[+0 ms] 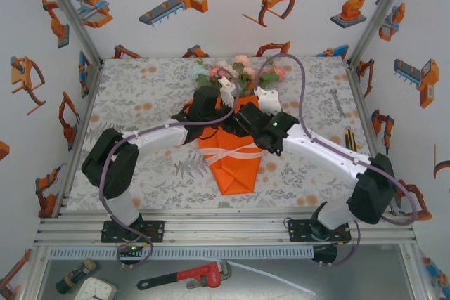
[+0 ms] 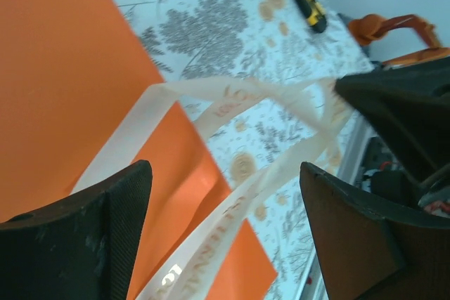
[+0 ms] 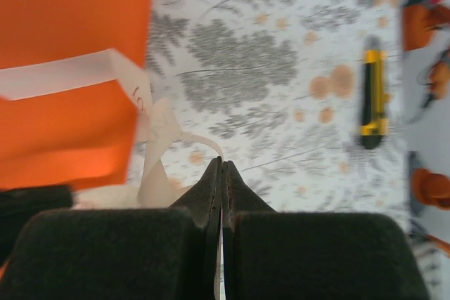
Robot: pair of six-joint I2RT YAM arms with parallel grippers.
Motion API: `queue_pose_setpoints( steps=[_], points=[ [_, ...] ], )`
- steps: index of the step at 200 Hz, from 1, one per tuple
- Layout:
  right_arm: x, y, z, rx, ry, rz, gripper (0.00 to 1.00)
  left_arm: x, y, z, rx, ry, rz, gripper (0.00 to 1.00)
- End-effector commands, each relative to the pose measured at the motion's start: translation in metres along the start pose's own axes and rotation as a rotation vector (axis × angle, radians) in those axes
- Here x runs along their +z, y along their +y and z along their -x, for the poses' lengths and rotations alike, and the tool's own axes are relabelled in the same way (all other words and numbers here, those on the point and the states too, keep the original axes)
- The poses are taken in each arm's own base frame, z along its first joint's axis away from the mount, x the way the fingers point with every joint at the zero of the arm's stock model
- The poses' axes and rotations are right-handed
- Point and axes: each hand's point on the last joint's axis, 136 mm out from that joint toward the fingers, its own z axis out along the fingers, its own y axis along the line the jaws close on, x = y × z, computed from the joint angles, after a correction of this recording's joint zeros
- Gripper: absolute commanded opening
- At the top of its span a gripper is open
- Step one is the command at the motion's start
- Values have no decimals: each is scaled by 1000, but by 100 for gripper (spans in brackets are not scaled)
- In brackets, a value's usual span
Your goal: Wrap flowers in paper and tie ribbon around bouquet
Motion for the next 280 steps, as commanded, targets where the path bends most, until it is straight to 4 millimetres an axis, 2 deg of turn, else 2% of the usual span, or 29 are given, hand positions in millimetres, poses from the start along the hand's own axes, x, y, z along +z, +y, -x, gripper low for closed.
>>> queue_pose_setpoints(
  steps=[1,21,39,79,91,103,116,125,134,150,173,194,213,236,247,254,261,270,274,280],
  points=[
    [-4,14,-5,192,31,200,0,3,-23,15,-48,-54,-128,76],
    [-3,15,-13,277,35,267,0,10,-14,10,-121,-37,-106,72],
    [-6,16,-11,300,23,300,0,17,-5,-3,-154,18,-65,71],
    [2,20,-18,286,41,278,0,31,-28,-19,-183,107,-203,69],
    [4,20,-18,289,42,270,0,33,-28,-26,-174,131,-182,65],
    [5,17,-19,291,39,255,0,32,-22,-31,-172,148,-144,56],
    [6,12,-19,293,34,225,0,31,-15,-35,-174,160,-115,39],
    [6,9,-20,295,36,210,0,29,-12,-34,-175,161,-106,17],
    [6,8,-21,297,39,207,0,28,-9,-32,-177,154,-98,0],
    [5,4,-27,320,51,196,0,25,1,-23,-188,119,-65,0],
    [1,-18,-41,404,67,133,0,18,37,-9,-223,44,91,0],
    [-7,-57,-57,517,52,8,0,15,63,-12,-196,47,231,0],
    [-10,-82,-76,609,50,-85,0,12,73,-16,-173,48,292,0],
    [-11,-100,-94,667,73,-191,0,10,75,-17,-165,51,308,0],
    [-15,-111,-96,689,66,-253,7,10,74,-18,-164,52,306,0],
    [-12,-107,-91,665,54,-240,20,10,72,-19,-162,51,295,0],
    [-5,-89,-80,593,45,-163,35,11,70,-18,-159,49,282,0],
    [0,-65,-68,526,47,-49,48,12,68,-19,-155,54,272,0],
    [1,-53,-64,495,51,6,61,13,67,-19,-153,57,267,0],
    [2,-43,-58,449,46,53,67,14,66,-20,-149,60,263,0]
  ],
)
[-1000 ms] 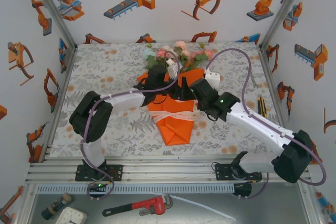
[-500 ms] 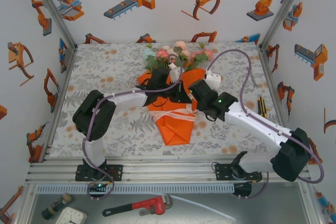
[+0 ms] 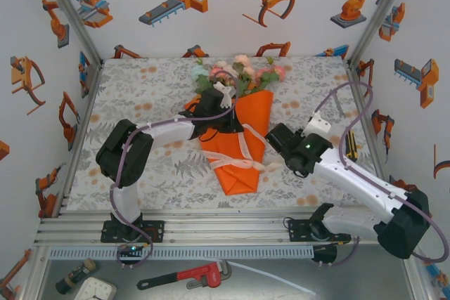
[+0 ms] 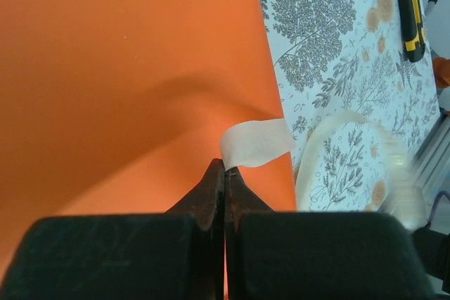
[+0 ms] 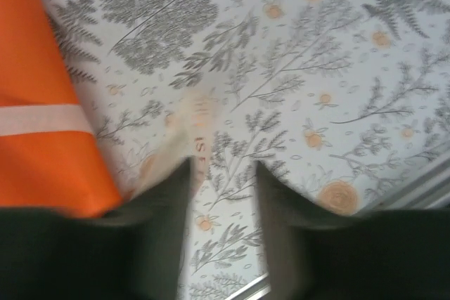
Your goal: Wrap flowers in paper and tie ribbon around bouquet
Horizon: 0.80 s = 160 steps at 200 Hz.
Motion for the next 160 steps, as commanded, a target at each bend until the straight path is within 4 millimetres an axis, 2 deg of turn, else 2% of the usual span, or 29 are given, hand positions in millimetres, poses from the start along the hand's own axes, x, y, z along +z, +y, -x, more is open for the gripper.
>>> queue_pose_setpoints(
  steps=[1,20,34,38,53,65,101,121,134,146,160],
  points=[
    [1,42,4,-131,-11,156,67,-7,-13,10,50,-24,-24,0],
    [9,47,12,-196,23,159,74,-8,-15,10,53,-25,-28,0],
    [26,61,1,-228,144,250,74,-9,-20,11,60,-28,-52,0],
    [34,61,-4,-220,182,262,74,-10,-23,11,64,-30,-62,3],
    [61,48,-18,-177,265,242,73,-14,-31,15,78,-40,-97,27],
    [77,25,-24,-140,302,153,72,-19,-34,19,88,-55,-100,38],
    [95,2,-61,-115,392,71,72,-41,-39,28,133,-98,-73,52],
    [106,-9,-76,-118,415,10,72,-58,-38,32,147,-133,-40,53],
    [110,-7,-81,-122,425,16,71,-72,-27,33,134,-155,38,53],
    [111,-2,-80,-118,421,31,60,-88,2,30,72,-171,189,53],
    [111,2,-73,-103,395,45,30,-113,42,24,-48,-212,379,50]
  ],
)
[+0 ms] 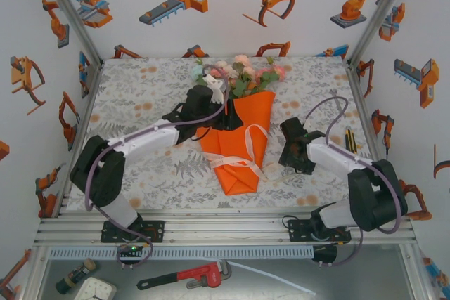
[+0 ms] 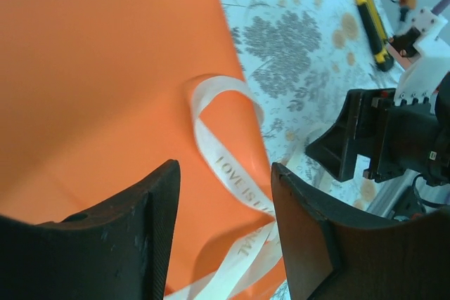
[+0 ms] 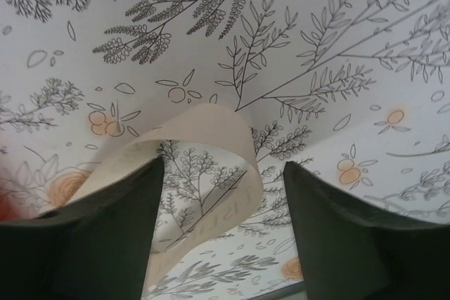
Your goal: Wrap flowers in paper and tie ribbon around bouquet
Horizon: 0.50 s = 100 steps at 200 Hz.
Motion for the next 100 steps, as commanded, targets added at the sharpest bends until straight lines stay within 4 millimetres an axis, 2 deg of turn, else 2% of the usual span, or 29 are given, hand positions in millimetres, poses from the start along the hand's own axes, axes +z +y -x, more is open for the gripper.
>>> queue_pose_setpoints(
  steps=[1,8,17,38,62,83,100],
  points=[
    [-3,9,13,31,-52,42,28,-36,68,-10,-118,-34,340,49],
    [-8,12,20,42,-79,58,13,-48,87,-17,-180,-54,418,47],
    [-16,17,30,58,-116,89,0,-63,109,-27,-274,-71,485,45],
    [-39,30,55,121,-201,167,0,-84,147,-58,-476,-64,576,44],
    [-56,43,75,143,-256,223,0,-88,170,-93,-685,-28,625,46],
    [-62,47,85,143,-278,226,0,-75,174,-113,-834,-32,571,46],
    [-66,48,89,143,-295,232,0,-57,168,-113,-897,-49,469,44]
  ],
)
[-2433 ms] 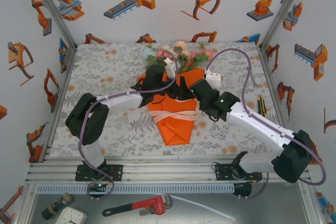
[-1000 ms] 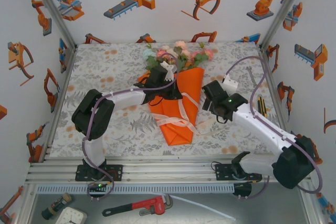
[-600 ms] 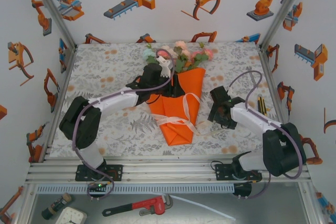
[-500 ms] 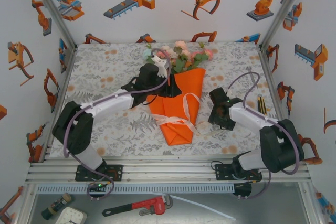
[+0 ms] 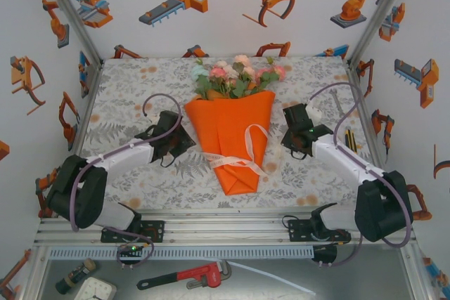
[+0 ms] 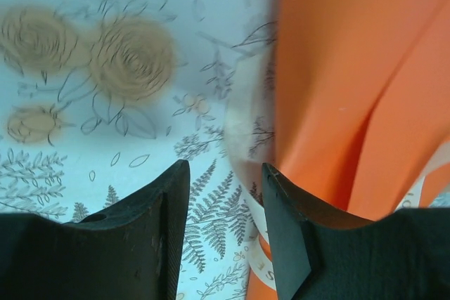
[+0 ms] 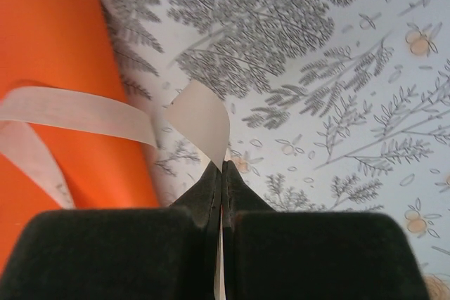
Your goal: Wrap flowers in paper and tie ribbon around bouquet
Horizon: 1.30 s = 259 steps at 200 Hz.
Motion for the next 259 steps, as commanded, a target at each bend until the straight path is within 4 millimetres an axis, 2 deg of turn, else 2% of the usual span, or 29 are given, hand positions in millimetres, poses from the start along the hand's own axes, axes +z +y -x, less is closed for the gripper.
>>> queue_pose_setpoints(
  steps=[1,36,56,68,78,98,133,153,180,207,229,259],
  points=[
    [-6,4,18,22,-60,3,0,15,-16,-10,-195,57,-111,44],
    [-7,2,17,16,-63,0,0,34,-26,-24,-274,135,-154,40],
    [-6,-4,15,26,-71,-17,0,40,-24,-34,-288,184,-141,39],
    [-7,-5,15,34,-76,-16,0,42,-21,-40,-315,208,-132,33],
    [-7,-4,16,38,-81,-11,0,43,-18,-42,-330,219,-125,20],
    [-10,-3,20,45,-95,-8,0,41,-21,-39,-329,214,-131,0],
    [-14,-4,29,50,-125,-21,0,34,-27,-18,-333,158,-147,0],
    [-14,-10,37,95,-139,-50,0,25,-15,11,-338,81,-123,0],
    [-15,-7,53,146,-146,-32,0,1,7,70,-316,-77,-50,0],
    [-20,7,67,172,-155,32,0,-22,27,126,-321,-200,7,0],
    [-21,21,70,178,-149,103,0,-32,47,165,-355,-274,49,0],
    [-13,38,72,173,-146,175,0,-34,47,216,-272,-323,58,0]
  ],
)
